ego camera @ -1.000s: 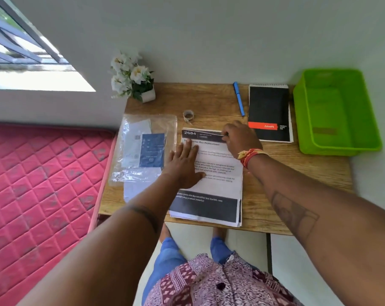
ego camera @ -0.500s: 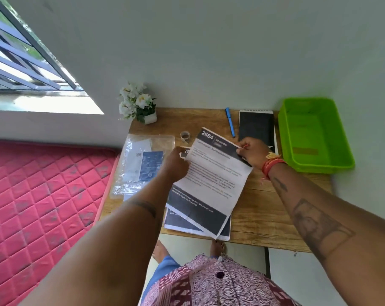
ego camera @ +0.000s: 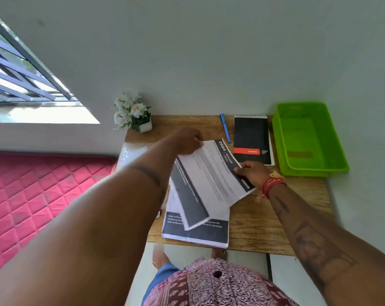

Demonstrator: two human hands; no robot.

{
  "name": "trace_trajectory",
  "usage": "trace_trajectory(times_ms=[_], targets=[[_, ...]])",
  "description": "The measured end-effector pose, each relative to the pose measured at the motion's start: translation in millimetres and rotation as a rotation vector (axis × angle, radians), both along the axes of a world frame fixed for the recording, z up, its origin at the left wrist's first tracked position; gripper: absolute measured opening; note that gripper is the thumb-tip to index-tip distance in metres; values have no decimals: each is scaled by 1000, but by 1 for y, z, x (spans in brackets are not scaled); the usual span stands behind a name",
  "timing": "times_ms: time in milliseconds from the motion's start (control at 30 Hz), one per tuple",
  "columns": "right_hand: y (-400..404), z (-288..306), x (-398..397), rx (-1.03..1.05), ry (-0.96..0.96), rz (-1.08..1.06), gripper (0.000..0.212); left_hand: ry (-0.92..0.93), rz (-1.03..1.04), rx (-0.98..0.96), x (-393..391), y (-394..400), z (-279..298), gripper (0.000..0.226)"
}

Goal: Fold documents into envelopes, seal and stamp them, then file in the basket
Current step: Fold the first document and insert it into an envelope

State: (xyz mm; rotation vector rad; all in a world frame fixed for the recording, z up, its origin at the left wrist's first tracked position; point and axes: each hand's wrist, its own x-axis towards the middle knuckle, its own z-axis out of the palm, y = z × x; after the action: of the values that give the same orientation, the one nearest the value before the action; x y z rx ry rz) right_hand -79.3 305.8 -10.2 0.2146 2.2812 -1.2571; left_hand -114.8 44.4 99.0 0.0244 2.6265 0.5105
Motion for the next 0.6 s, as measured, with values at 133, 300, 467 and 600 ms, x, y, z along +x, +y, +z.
trace_trajectory(times_ms=[133,300,467,600], targets=[[7,-19,20,80,-37,-83,22,-166,-66,-106,1,3,-1,63],[-4,-25,31,89,2,-155,18,-154,-103,-263,13,-3,-27,49],[-23,-26,39,81,4,-188,7,105,-187,-416,29,6,-62,50],[-37,-21,45,93,21,-175,10,136,-222,-358,50,22,-88,49]])
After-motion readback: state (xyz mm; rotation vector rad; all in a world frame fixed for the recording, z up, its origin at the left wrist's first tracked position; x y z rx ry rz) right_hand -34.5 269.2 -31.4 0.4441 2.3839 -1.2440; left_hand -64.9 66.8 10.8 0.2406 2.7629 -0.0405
